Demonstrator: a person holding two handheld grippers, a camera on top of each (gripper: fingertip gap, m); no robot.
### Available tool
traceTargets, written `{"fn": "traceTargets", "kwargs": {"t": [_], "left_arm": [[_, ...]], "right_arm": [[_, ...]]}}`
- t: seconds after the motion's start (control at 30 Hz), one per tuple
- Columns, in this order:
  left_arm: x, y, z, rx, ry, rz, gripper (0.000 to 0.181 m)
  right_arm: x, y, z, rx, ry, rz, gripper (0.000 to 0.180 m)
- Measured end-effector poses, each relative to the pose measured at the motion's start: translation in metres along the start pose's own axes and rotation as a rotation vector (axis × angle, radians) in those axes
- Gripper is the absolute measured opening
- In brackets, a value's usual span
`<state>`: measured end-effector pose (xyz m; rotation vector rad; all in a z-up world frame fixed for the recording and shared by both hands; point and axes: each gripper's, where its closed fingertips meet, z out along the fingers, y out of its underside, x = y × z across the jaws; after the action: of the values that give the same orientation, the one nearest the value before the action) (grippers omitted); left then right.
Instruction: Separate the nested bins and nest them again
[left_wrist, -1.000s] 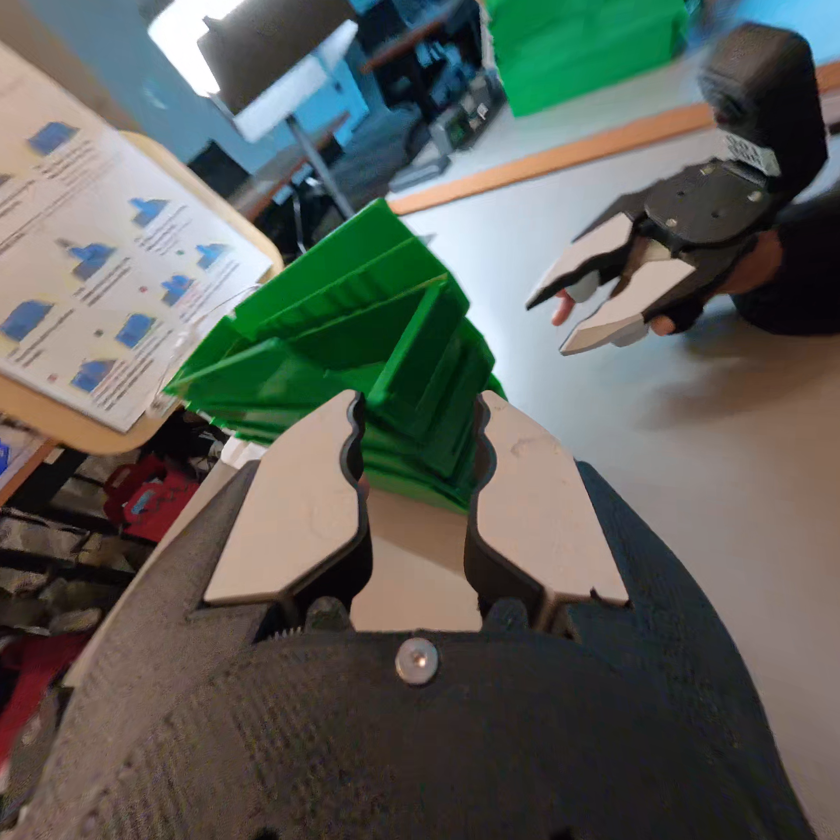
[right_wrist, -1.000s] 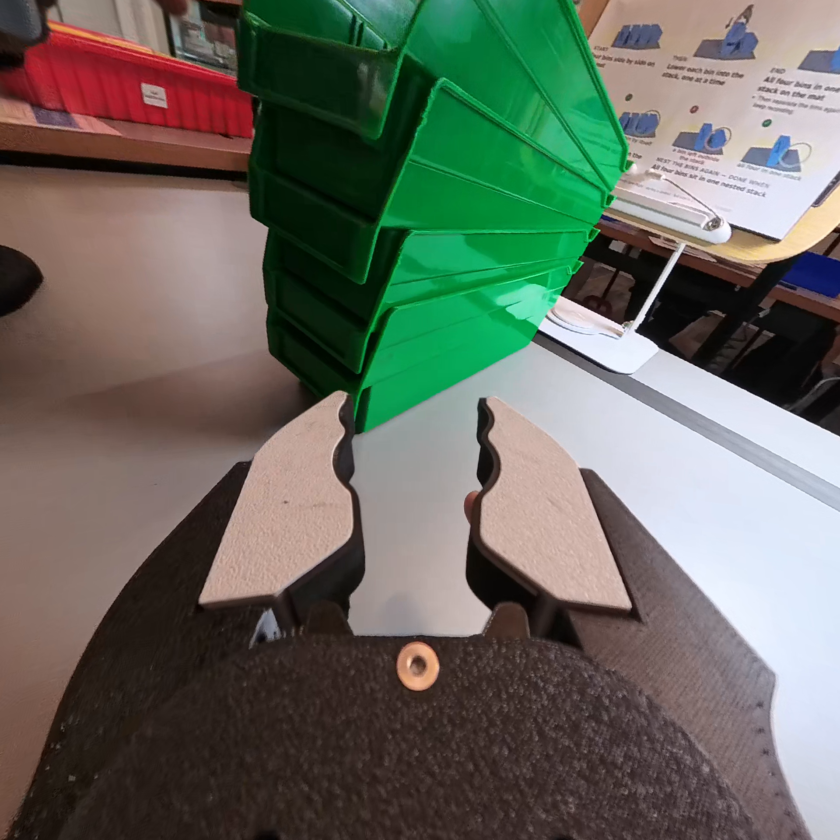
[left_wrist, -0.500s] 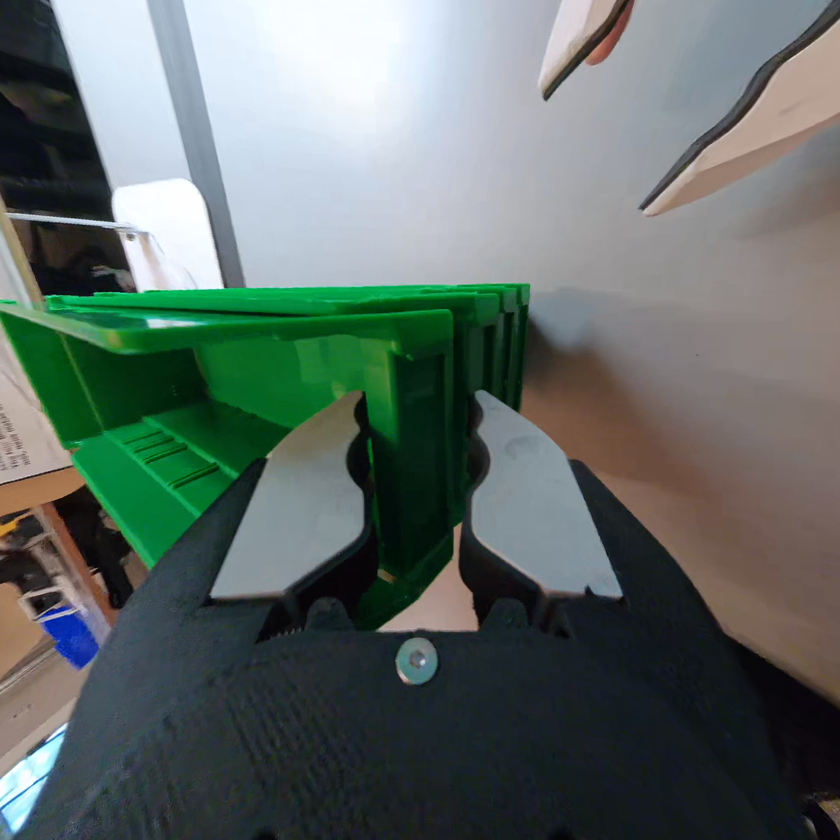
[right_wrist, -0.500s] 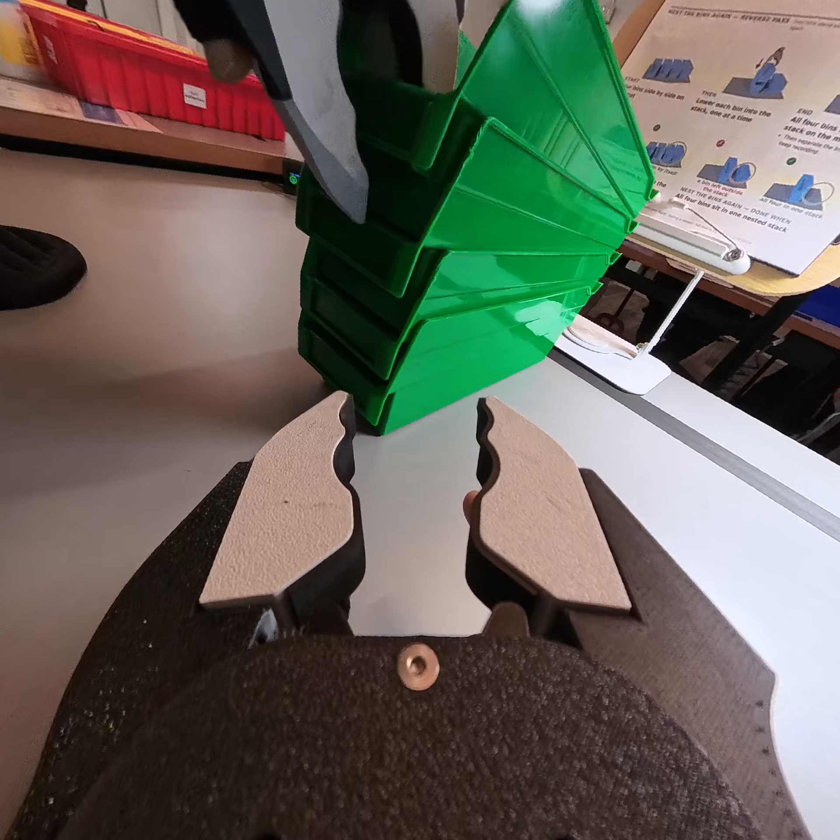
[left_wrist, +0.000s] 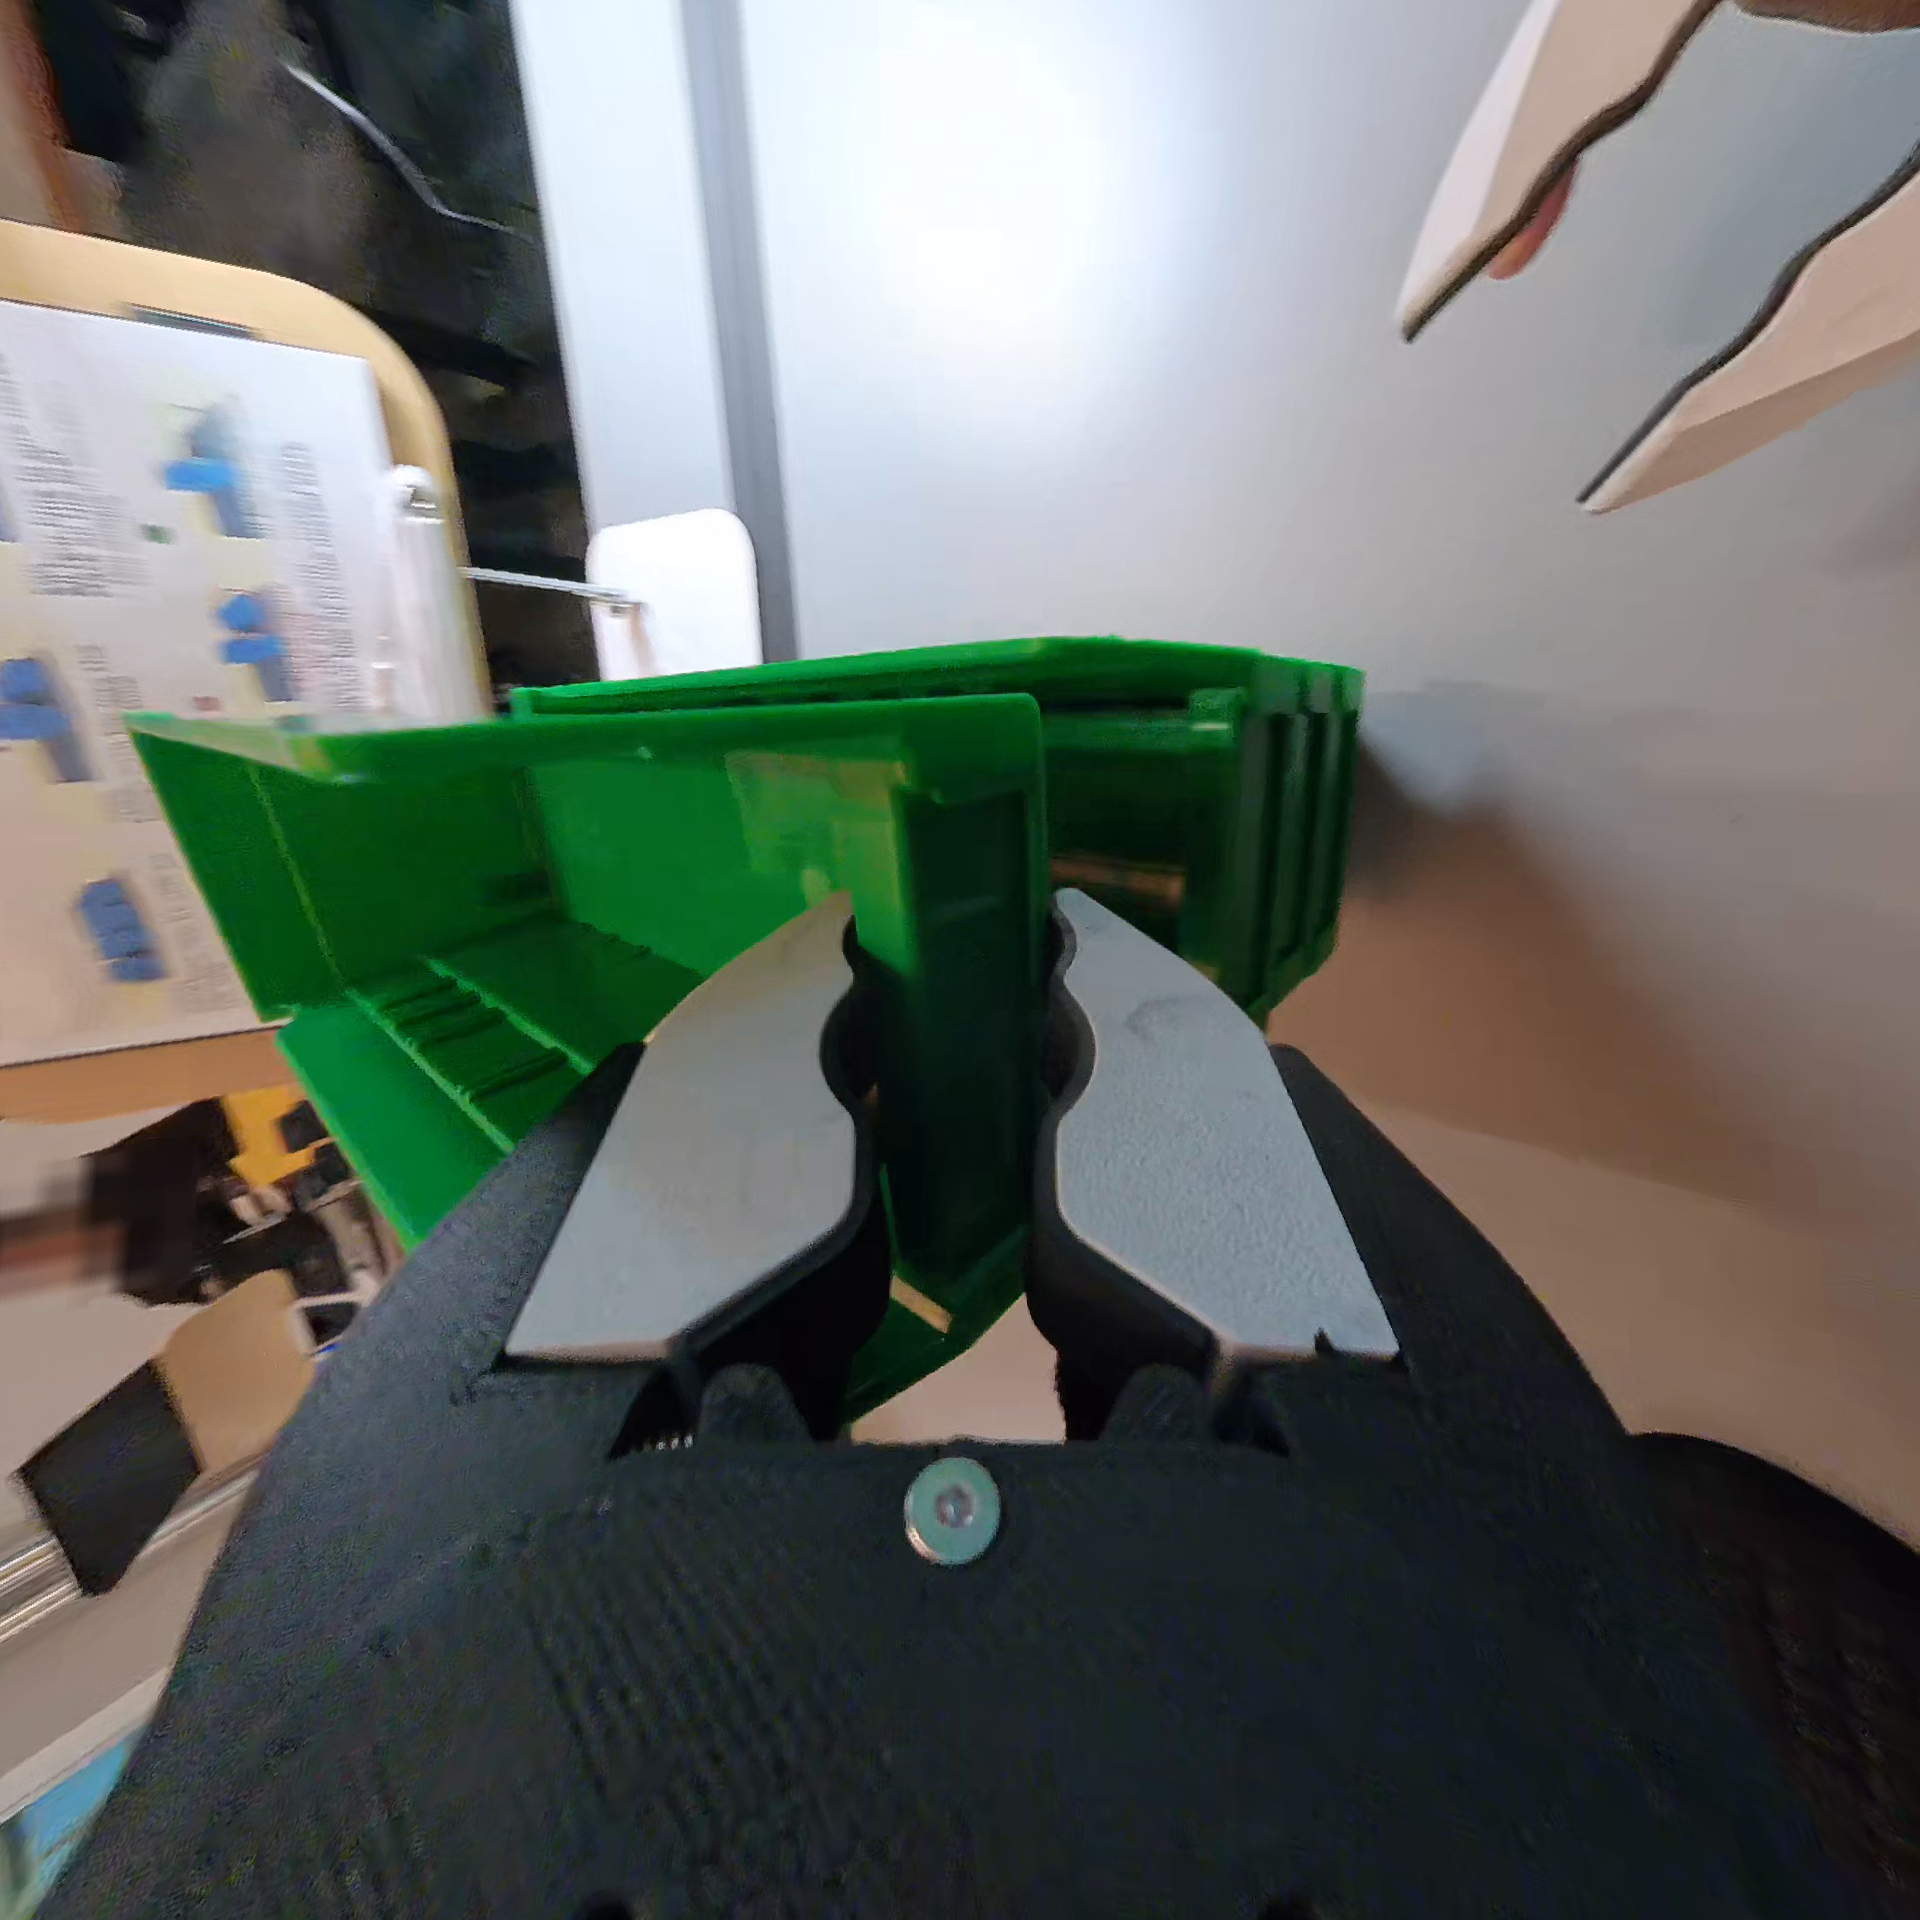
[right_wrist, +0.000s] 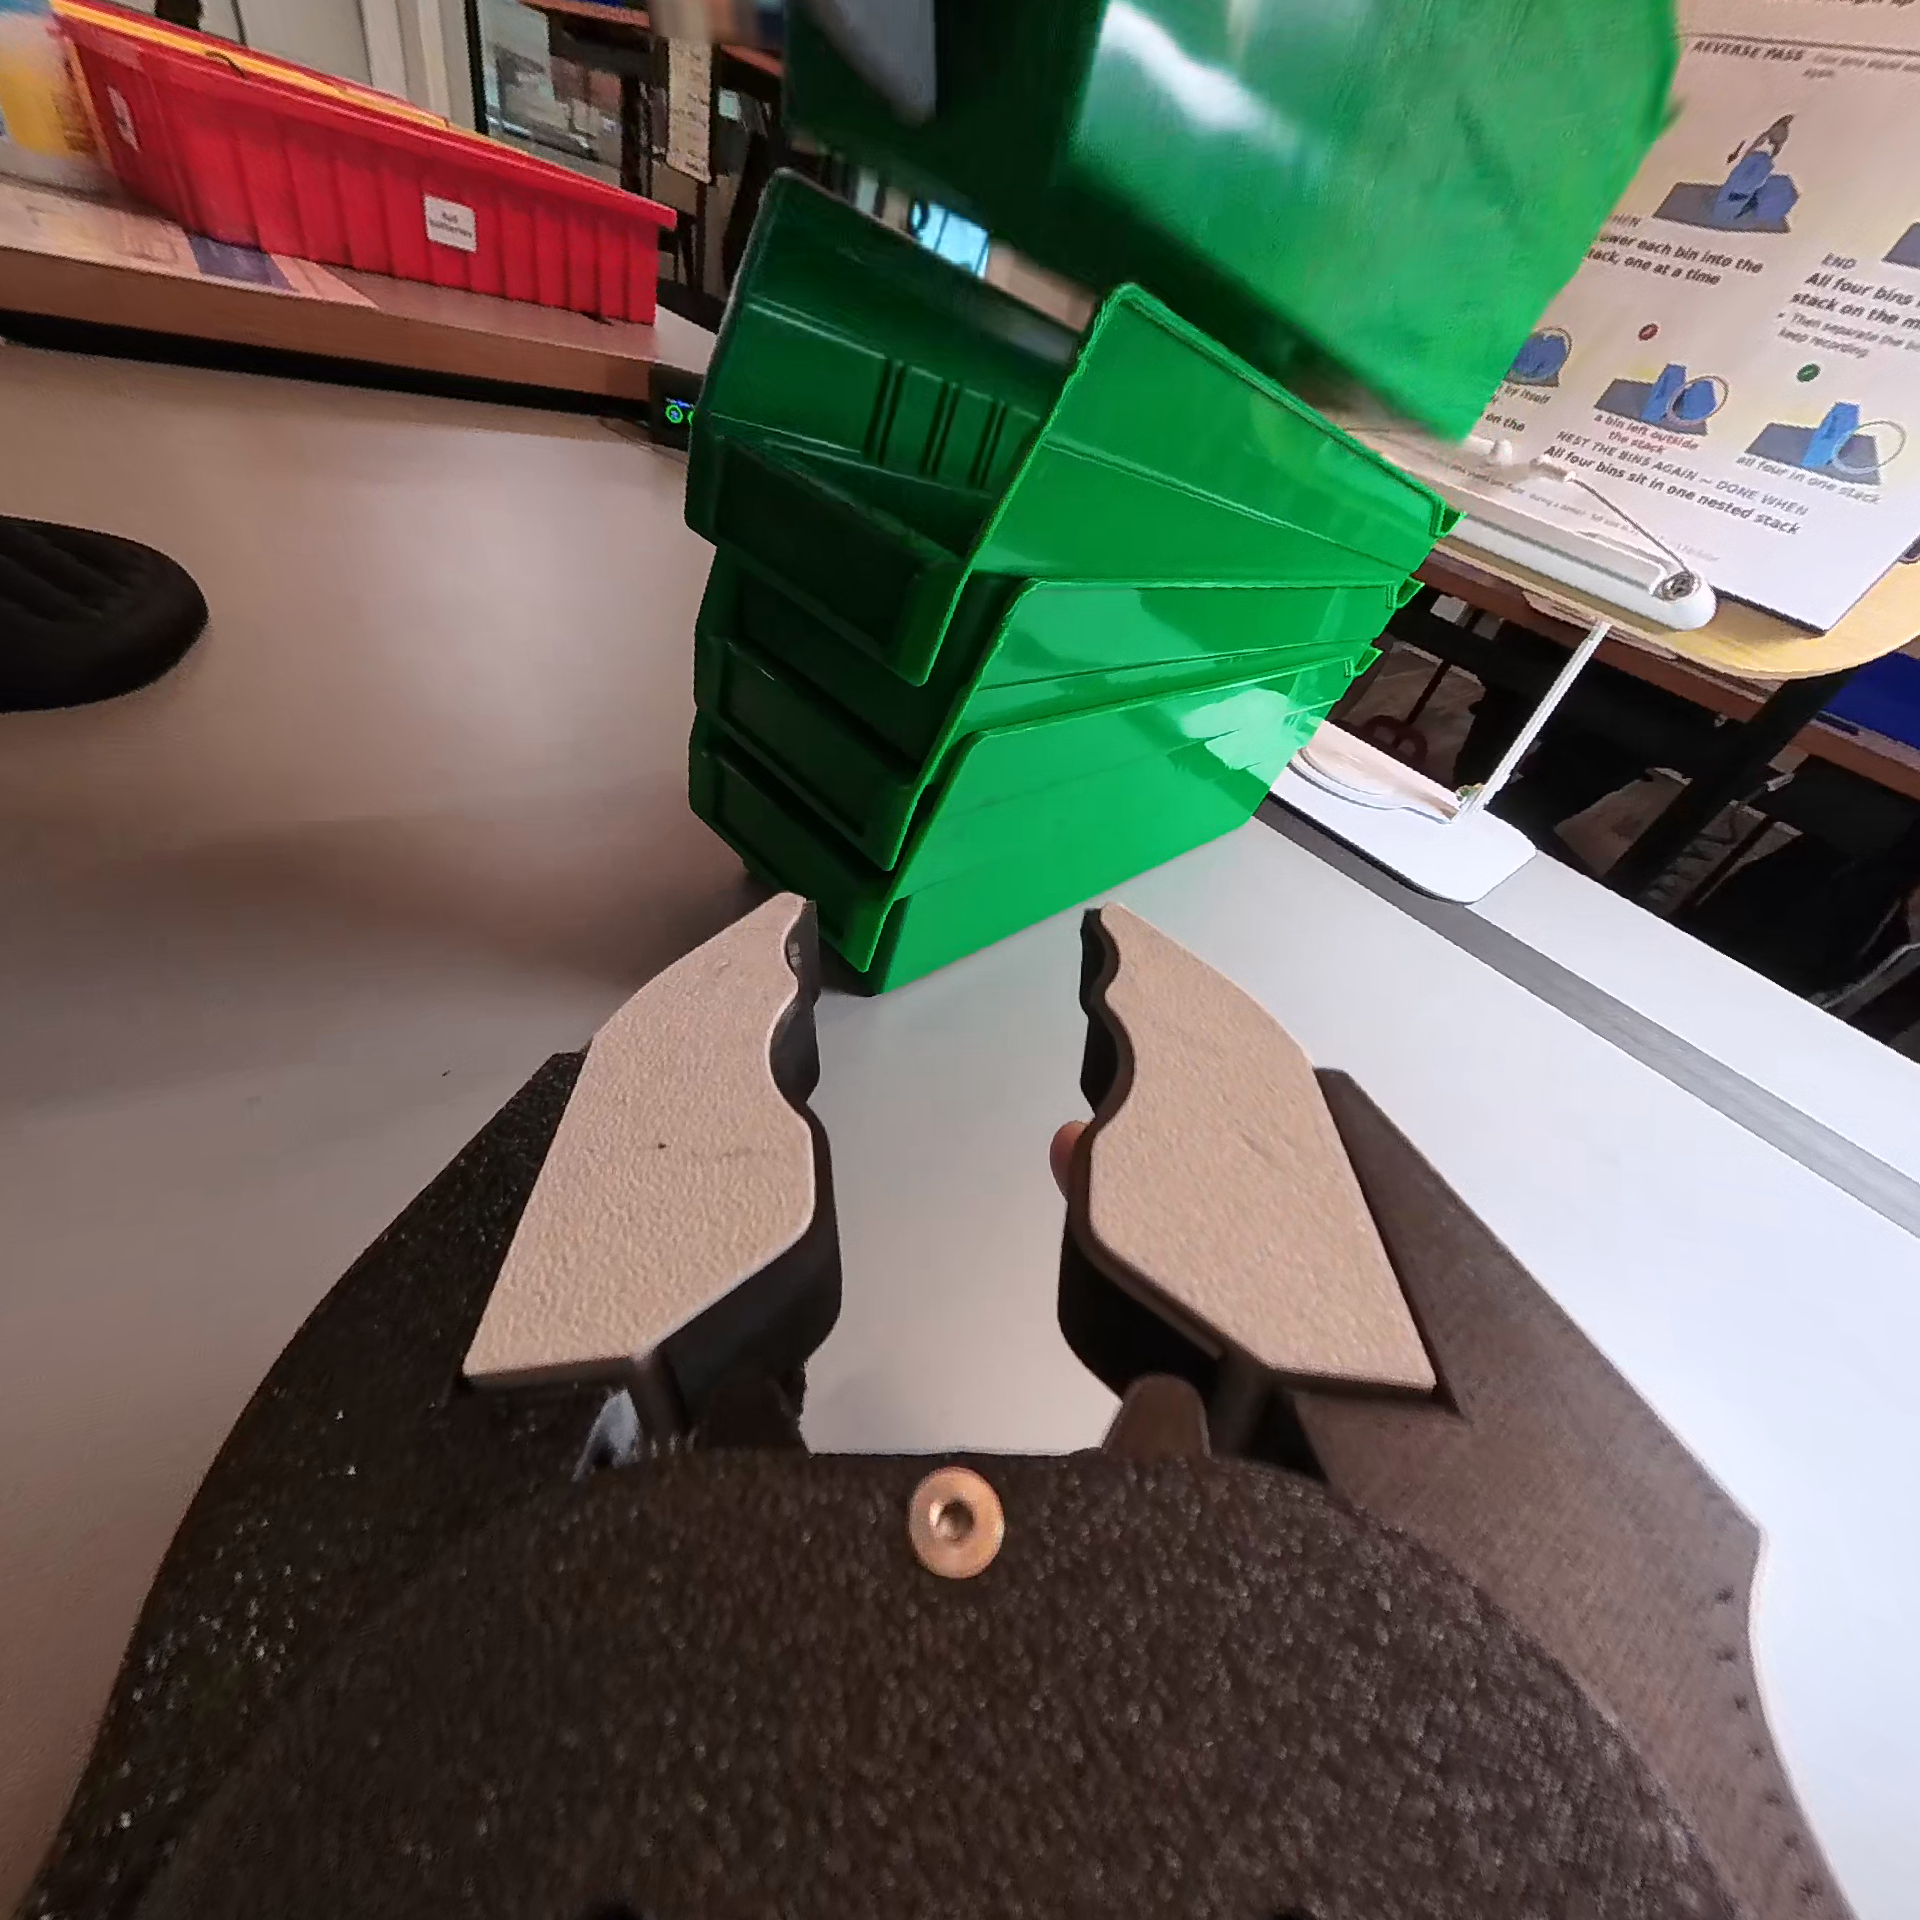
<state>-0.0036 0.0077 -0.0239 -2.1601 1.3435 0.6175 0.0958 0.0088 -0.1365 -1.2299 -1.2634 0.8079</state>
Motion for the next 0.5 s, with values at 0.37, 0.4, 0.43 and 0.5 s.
{"fn": "traceTargets", "kwargs": {"t": [0.37, 0.4, 0.43, 0.5], "left_arm": [[-0.017, 0.061, -0.043, -0.032, -0.096, -0.059, 0.029], [-0.011, 0.072, -0.036, -0.043, -0.082, -0.073, 0.029], [-0.005, 0.083, -0.027, -0.053, -0.067, -0.087, 0.029], [0.009, 0.106, -0.008, -0.073, -0.04, -0.111, 0.029]], "right_arm": [[0.001, 0.01, 0.004, -0.038, 0.01, -0.013, 0.045], [0.001, 0.011, 0.004, -0.041, 0.01, -0.013, 0.045], [0.001, 0.012, 0.005, -0.044, 0.009, -0.014, 0.045], [0.0, 0.014, 0.006, -0.052, 0.009, -0.014, 0.045]]}}
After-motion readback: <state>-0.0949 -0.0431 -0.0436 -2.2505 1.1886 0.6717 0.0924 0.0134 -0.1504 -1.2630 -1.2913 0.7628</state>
